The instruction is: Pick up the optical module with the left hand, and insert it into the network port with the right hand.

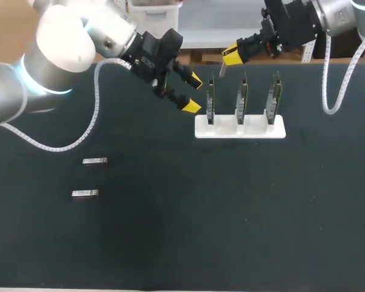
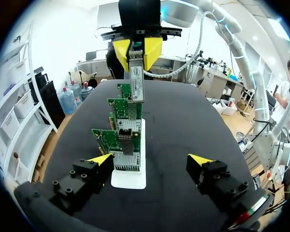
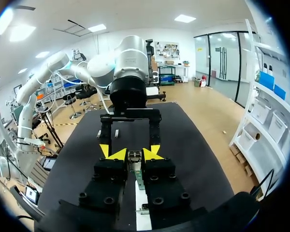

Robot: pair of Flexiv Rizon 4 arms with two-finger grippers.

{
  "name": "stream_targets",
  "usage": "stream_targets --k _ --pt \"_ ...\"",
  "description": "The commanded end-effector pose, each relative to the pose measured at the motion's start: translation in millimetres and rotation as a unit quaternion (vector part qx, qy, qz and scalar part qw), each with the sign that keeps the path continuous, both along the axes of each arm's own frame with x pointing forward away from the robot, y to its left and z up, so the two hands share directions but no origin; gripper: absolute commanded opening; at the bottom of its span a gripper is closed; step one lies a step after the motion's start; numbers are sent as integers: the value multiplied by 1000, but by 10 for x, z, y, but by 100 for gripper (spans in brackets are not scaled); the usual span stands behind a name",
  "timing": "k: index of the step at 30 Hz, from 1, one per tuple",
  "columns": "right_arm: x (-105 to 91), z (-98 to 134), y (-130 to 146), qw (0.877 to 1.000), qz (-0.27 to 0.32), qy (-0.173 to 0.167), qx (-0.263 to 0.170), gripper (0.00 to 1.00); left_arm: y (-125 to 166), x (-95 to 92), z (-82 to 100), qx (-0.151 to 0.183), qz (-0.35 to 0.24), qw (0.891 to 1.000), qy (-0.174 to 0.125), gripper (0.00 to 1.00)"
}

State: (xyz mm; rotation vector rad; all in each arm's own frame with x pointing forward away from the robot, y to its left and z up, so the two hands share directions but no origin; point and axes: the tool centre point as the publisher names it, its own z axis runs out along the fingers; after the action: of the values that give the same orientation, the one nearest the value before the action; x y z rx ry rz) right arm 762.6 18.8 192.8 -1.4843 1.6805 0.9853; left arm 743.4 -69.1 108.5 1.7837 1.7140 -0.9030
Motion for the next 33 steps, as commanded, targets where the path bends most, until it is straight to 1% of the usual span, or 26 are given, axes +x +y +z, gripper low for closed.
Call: stream_targets --k 1,9,18,22,28,33 --pt "-64 29 25 1000 -1 -12 -7 0 -12 3 23 4 0 1000 0 100" --pt "-66 35 81 999 15 -27 -21 0 -12 3 23 4 0 1000 0 100" --pt "-86 15 175 998 33 -37 -33 0 -12 3 23 4 0 1000 0 100" --pt "-89 -11 190 998 39 -36 -37 0 -12 3 23 4 0 1000 0 100" --pt "-98 -43 220 997 47 -49 -48 0 -12 3 23 4 0 1000 0 100" --pt "-70 -79 238 996 52 -53 -53 0 -12 3 23 4 0 1000 0 100"
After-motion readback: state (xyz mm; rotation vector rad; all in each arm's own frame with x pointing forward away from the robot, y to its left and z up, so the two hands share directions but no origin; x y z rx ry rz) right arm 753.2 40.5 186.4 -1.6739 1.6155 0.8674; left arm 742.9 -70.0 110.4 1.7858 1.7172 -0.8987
